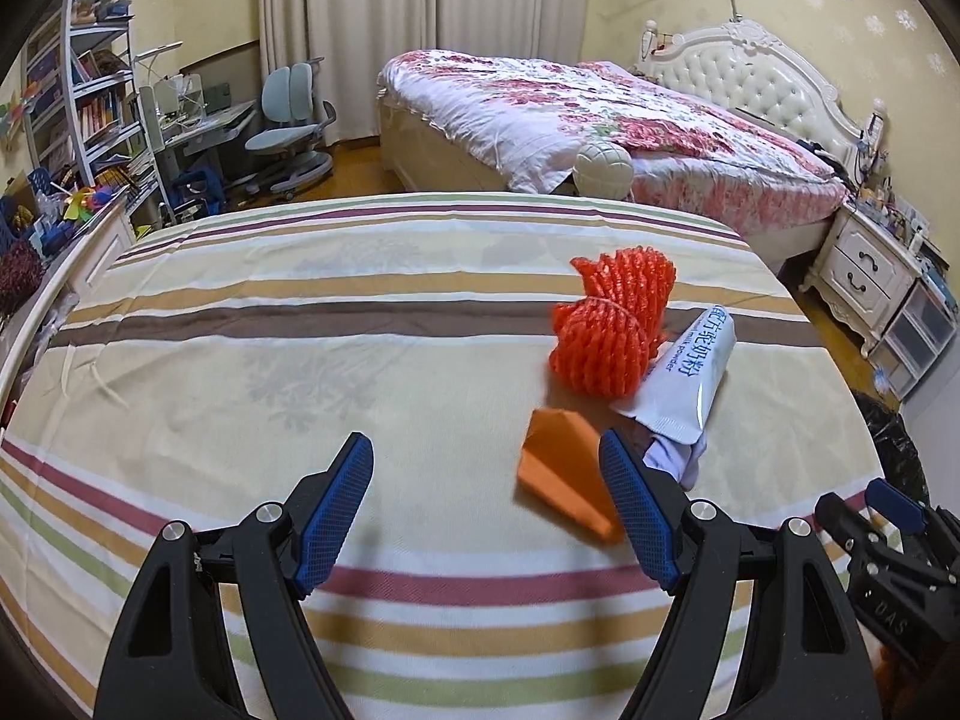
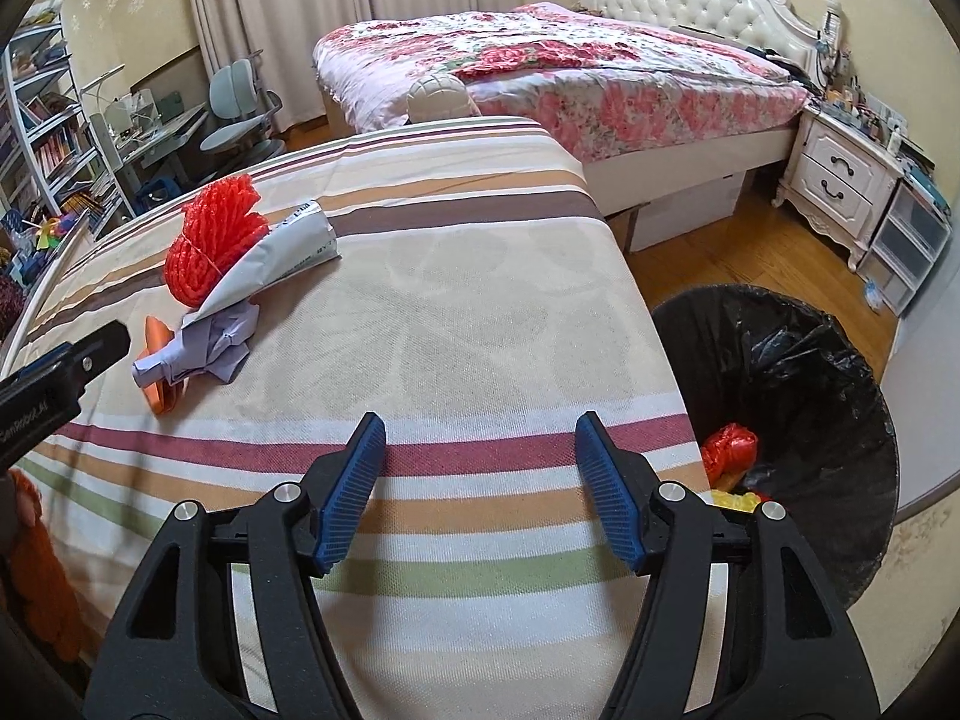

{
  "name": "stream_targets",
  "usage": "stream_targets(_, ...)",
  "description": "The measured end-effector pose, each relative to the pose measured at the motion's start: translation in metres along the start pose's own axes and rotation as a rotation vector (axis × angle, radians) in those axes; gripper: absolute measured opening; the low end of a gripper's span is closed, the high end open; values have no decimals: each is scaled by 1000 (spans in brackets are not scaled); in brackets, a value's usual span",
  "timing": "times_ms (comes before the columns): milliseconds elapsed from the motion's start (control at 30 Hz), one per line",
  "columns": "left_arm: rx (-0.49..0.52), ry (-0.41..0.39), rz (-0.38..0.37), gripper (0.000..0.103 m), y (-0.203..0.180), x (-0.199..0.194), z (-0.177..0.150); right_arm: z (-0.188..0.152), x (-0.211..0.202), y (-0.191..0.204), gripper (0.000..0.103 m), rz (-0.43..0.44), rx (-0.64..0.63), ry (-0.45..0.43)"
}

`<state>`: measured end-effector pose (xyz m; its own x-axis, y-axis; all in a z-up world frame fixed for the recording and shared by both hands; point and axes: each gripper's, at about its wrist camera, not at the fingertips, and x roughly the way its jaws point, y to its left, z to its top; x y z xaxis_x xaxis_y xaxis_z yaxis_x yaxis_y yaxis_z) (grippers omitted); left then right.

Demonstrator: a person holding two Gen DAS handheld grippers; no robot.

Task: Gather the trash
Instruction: 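Move both open grippers back toward the remaining trash on the bed, then grasp the orange paper with the left gripper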

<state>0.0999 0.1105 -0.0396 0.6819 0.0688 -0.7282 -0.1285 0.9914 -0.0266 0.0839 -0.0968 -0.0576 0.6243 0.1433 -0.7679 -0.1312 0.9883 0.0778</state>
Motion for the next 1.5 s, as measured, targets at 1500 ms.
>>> stream_targets(1500,7,49,-12,78,6,5,-2,-3,-2,2,69,-11,-15,-3)
